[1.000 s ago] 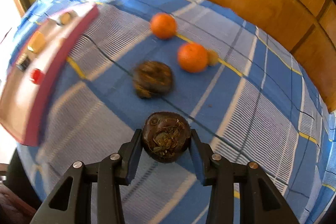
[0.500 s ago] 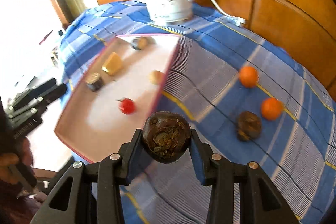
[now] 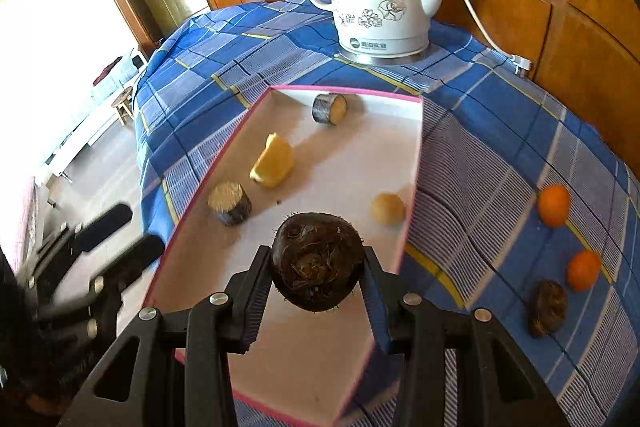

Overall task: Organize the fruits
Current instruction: 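Carry the dark brown fruit into the tray and open the right tool, then move both tools back toward the oranges and remaining fruits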

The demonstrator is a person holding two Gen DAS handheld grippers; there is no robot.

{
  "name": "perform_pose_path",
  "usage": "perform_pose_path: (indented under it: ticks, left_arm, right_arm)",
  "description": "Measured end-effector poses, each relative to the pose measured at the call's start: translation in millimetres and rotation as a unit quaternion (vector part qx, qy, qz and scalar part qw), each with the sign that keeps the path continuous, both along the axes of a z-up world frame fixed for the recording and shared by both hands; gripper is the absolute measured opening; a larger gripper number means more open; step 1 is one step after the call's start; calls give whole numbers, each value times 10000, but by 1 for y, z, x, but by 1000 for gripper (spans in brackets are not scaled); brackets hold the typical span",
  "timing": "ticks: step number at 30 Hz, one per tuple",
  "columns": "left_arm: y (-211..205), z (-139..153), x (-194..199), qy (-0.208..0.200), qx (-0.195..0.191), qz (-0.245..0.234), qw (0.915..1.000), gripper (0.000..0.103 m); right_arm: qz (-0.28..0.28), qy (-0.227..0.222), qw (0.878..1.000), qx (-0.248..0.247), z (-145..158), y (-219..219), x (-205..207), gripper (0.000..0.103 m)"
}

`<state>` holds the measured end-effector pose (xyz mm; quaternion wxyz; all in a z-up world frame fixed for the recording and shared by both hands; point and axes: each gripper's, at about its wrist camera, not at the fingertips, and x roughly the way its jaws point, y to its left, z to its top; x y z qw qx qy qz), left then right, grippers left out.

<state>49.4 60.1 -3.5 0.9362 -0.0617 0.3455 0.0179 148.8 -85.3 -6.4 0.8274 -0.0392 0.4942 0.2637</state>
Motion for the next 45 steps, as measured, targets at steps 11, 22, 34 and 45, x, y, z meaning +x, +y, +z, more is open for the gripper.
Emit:
perform_pose_path:
  ticks: [11, 22, 34, 45]
  left_arm:
    - [1, -5, 1, 68, -16, -1, 10000, 55]
    - [-1, 0, -2, -1, 9, -16, 10000, 55]
    - [-11, 10, -7, -128, 146, -107, 9998, 55]
    - [-23, 15, -10, -178, 286, -256, 9991, 55]
  right_arm:
    - [-83, 41, 9999, 127, -11, 30, 26, 44]
    - [-234, -109, 9994, 226, -6, 15, 12, 45]
    - [-427, -464, 9979, 120, 7, -20, -14, 45]
    - [-508, -633, 9967, 57, 18, -52, -27, 45]
